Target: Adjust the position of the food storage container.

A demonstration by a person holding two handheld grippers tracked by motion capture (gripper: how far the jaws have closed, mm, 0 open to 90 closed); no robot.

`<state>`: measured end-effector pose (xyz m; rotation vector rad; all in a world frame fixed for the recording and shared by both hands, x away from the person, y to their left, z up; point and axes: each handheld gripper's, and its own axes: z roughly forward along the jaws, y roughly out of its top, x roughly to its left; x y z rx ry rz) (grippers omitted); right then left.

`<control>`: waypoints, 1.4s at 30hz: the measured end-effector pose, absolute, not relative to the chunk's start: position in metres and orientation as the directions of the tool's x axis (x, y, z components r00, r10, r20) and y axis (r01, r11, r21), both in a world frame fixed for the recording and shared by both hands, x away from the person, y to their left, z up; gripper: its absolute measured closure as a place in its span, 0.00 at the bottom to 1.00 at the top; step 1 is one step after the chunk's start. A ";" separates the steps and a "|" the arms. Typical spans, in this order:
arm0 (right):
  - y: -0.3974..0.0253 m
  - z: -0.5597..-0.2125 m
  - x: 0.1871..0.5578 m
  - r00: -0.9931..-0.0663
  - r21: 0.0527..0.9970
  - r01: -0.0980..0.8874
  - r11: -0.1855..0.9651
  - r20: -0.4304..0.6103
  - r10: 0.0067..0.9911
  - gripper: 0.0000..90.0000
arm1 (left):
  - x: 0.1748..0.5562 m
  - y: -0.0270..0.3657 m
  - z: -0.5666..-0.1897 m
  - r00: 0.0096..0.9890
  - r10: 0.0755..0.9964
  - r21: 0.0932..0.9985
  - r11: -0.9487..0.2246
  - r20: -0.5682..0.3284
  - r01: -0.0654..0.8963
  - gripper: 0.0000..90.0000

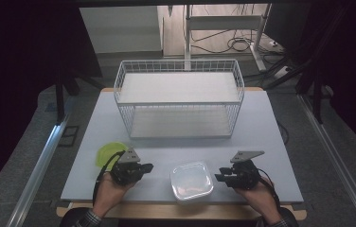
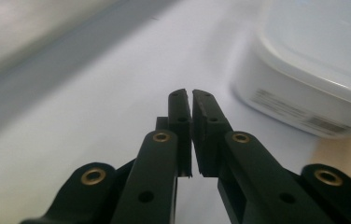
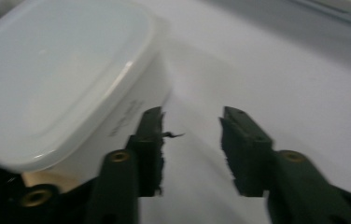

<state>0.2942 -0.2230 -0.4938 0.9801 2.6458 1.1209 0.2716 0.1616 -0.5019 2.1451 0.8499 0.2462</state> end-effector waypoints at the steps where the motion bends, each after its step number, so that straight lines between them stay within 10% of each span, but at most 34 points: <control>1: -0.223 -0.494 0.294 -0.787 0.676 0.522 0.520 0.146 0.600 0.79 | 0.268 0.157 -0.503 0.764 0.636 0.739 -0.462 -0.109 0.490 0.96; 6: -0.218 -0.490 0.279 -0.814 0.676 0.498 0.543 0.148 0.562 0.96 | 0.251 0.136 -0.509 0.799 0.582 0.721 -0.488 -0.151 0.492 0.96; 42: -0.190 -0.498 0.276 -0.844 0.665 0.471 0.580 0.151 0.514 0.94 | 0.271 0.122 -0.520 0.746 0.642 0.662 -0.484 -0.176 0.572 0.94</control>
